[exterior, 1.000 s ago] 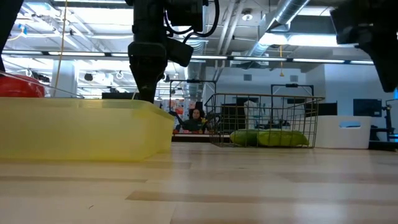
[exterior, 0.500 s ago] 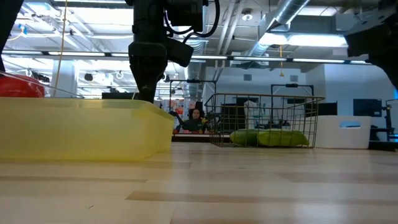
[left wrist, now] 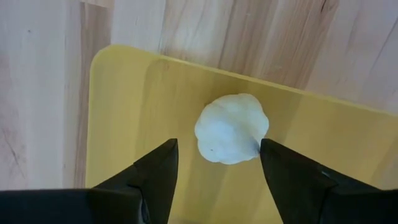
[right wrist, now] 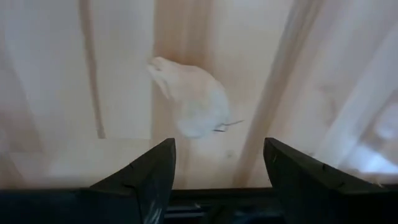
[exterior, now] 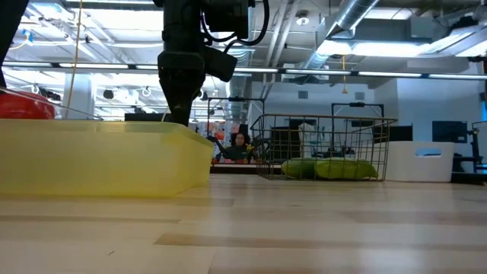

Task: Sort produce into baskets
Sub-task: Put the white garlic into the yellow bin

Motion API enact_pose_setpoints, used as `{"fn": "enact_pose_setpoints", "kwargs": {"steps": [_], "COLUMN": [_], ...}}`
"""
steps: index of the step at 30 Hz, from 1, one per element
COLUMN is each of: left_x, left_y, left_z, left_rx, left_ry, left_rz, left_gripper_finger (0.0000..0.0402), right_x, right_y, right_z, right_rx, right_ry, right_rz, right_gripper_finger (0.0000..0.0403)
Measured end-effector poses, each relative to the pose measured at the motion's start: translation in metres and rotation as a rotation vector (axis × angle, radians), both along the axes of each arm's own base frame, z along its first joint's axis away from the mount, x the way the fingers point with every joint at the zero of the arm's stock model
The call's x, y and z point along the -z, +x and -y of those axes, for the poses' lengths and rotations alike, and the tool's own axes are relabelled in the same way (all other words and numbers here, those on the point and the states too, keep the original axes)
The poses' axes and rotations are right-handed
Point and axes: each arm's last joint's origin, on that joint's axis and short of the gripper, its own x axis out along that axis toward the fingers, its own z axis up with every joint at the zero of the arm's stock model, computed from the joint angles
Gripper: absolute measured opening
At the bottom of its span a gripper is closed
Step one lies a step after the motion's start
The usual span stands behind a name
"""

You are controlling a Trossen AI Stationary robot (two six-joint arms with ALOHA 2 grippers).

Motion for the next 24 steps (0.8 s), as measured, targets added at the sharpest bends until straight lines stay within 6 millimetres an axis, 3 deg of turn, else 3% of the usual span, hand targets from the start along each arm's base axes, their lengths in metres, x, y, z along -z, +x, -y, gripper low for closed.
{"fn": "enact_pose_setpoints", "kwargs": {"steps": [11,24], "left_x": [0.000,0.000], "left_y": [0.000,0.000], "left_z": [0.000,0.000], "left_rx": [-0.024,-0.026], "left_ry": [-0.001,-0.001], "left_rz": [0.003,0.004], "left_gripper_finger": [0.0214,0.0214], "right_x": [0.002,0.002], "right_y": [-0.012,-0.010], "right_z": [-0.024,-0.022], "right_rx": [-0.007,0.005], "right_ry": [0.071,0.063], "right_rz": [0.082,0.085], "right_gripper_finger": [0.0270,0.0270]}}
